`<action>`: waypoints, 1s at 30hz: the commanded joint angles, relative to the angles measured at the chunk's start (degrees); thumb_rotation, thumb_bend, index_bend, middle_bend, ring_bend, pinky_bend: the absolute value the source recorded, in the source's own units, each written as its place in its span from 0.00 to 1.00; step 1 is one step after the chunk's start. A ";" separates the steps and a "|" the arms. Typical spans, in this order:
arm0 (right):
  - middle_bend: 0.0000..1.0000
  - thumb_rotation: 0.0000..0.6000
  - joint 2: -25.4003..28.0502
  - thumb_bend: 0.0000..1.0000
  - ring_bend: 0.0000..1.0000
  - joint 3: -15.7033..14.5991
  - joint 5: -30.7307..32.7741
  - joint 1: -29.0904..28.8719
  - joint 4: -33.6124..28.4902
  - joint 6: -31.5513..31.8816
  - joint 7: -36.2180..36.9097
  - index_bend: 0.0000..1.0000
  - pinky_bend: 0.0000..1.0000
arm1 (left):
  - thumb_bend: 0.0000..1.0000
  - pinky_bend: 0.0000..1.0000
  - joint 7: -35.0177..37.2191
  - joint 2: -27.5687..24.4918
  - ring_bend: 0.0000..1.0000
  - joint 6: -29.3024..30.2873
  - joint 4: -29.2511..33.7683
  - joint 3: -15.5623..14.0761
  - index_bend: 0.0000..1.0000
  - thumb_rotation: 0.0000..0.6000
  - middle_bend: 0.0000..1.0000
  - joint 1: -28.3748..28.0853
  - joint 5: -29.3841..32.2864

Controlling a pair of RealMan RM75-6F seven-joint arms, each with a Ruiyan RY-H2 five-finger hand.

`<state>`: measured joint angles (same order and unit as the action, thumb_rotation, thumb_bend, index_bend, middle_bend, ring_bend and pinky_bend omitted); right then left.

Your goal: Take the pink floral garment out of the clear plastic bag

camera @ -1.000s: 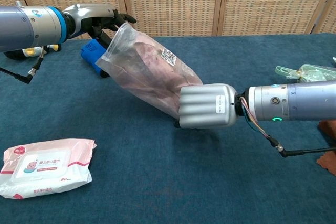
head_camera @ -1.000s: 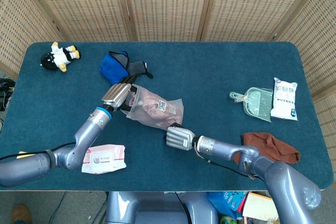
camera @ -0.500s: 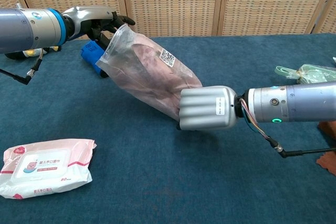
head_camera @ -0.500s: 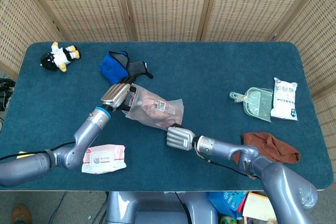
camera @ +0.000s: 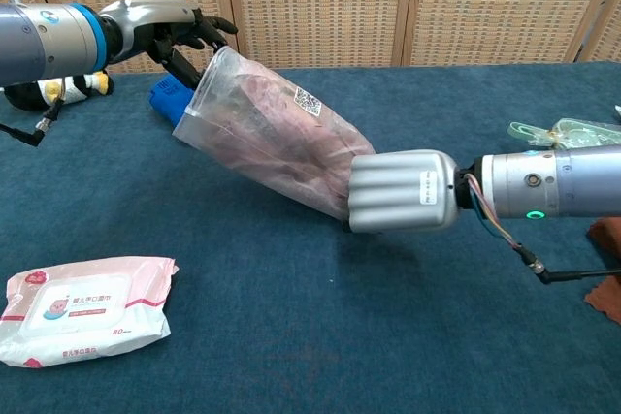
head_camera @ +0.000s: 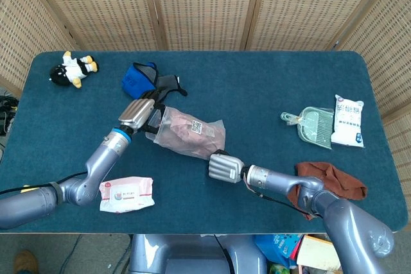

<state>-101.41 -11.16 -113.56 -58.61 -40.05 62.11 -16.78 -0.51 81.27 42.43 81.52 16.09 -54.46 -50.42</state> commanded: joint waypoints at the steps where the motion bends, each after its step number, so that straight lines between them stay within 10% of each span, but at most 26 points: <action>1: 0.87 1.00 5.01 1.00 0.90 -0.86 -0.16 1.50 -2.63 2.66 -1.66 0.74 1.00 | 0.66 0.00 1.39 -2.41 0.00 0.96 1.15 0.60 0.67 1.00 0.00 1.40 -0.90; 14: 0.87 1.00 20.15 1.00 0.90 -1.47 2.22 6.65 -14.11 4.83 -8.44 0.74 1.00 | 0.66 0.00 6.77 -12.09 0.00 3.63 2.97 -0.09 0.67 1.00 0.00 8.29 -5.12; 30: 0.88 1.00 23.25 1.00 0.90 -1.63 3.77 12.22 -10.67 5.81 -8.09 0.74 1.00 | 0.66 0.00 17.54 -20.55 0.00 4.22 -4.35 -1.33 0.67 1.00 0.00 16.15 -10.99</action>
<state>-78.13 -12.81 -109.73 -46.50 -50.83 67.83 -24.95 16.19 61.09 46.89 78.03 14.97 -38.92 -60.80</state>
